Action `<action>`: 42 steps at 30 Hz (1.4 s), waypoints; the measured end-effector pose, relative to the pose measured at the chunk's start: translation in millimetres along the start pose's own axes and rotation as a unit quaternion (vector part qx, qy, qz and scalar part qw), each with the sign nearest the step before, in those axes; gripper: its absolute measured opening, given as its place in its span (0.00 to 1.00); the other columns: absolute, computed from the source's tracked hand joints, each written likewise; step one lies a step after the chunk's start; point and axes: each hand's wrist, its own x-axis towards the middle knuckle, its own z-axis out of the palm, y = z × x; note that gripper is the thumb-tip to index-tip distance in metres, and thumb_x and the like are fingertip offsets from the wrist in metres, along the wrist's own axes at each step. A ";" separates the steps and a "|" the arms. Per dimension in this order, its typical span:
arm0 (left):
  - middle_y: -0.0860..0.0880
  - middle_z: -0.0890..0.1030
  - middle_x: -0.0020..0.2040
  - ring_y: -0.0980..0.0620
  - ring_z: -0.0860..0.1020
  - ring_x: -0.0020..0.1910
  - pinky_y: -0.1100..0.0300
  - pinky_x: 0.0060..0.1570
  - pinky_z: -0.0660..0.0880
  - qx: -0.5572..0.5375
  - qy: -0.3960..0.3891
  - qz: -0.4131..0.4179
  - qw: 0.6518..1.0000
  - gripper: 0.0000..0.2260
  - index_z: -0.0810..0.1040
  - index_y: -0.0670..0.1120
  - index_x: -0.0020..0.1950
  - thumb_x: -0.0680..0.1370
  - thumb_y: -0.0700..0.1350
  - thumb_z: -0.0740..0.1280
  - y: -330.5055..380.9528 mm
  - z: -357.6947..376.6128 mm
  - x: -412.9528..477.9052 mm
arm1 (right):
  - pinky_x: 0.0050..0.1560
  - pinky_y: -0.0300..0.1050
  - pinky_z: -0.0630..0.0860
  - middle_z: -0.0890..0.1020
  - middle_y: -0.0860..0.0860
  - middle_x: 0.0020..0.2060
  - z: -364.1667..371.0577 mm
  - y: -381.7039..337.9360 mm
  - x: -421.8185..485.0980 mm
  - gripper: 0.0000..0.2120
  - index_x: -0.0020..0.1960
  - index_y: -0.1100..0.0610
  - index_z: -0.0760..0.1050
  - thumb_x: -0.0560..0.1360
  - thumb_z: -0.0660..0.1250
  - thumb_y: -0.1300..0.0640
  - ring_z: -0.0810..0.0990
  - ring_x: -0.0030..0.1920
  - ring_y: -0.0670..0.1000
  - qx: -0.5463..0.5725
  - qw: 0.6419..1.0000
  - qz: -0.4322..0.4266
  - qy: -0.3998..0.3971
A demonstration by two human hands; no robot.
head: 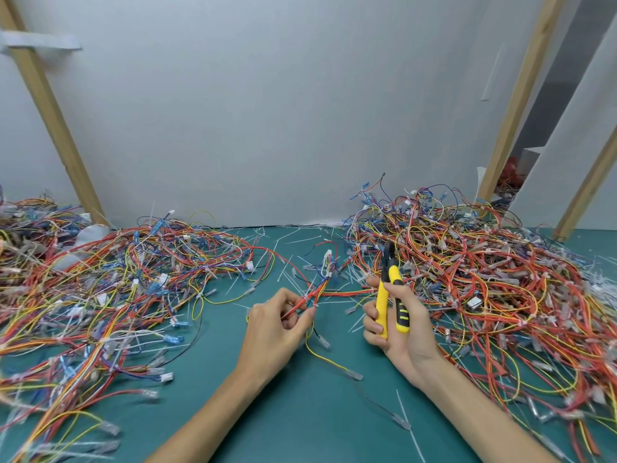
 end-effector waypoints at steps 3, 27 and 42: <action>0.53 0.77 0.29 0.54 0.72 0.30 0.67 0.35 0.67 -0.009 -0.032 0.031 0.999 0.05 0.77 0.51 0.43 0.77 0.50 0.66 3.0 -1.3 -1.9 | 0.26 0.40 0.54 0.65 0.52 0.32 -2.5 -1.8 0.7 0.19 0.55 0.56 0.75 0.69 0.67 0.47 0.58 0.29 0.49 0.018 1.000 0.021 0.000; 0.51 0.77 0.28 0.48 0.73 0.26 0.57 0.30 0.71 0.142 0.058 0.098 0.983 0.03 0.84 0.47 0.46 0.77 0.42 0.70 -18.0 -18.8 12.0 | 0.62 0.48 0.68 0.71 0.45 0.56 -6.7 7.1 -7.3 0.35 0.68 0.49 0.66 0.63 0.66 0.39 0.71 0.59 0.50 -0.721 0.653 -0.223 0.063; 0.49 0.79 0.31 0.43 0.76 0.32 0.51 0.32 0.75 0.173 0.022 0.148 0.974 0.05 0.81 0.44 0.44 0.78 0.42 0.67 -15.0 -15.0 8.7 | 0.53 0.45 0.67 0.65 0.44 0.51 1.8 16.8 -14.2 0.34 0.66 0.44 0.65 0.60 0.61 0.37 0.67 0.53 0.48 -0.787 0.568 -0.240 0.007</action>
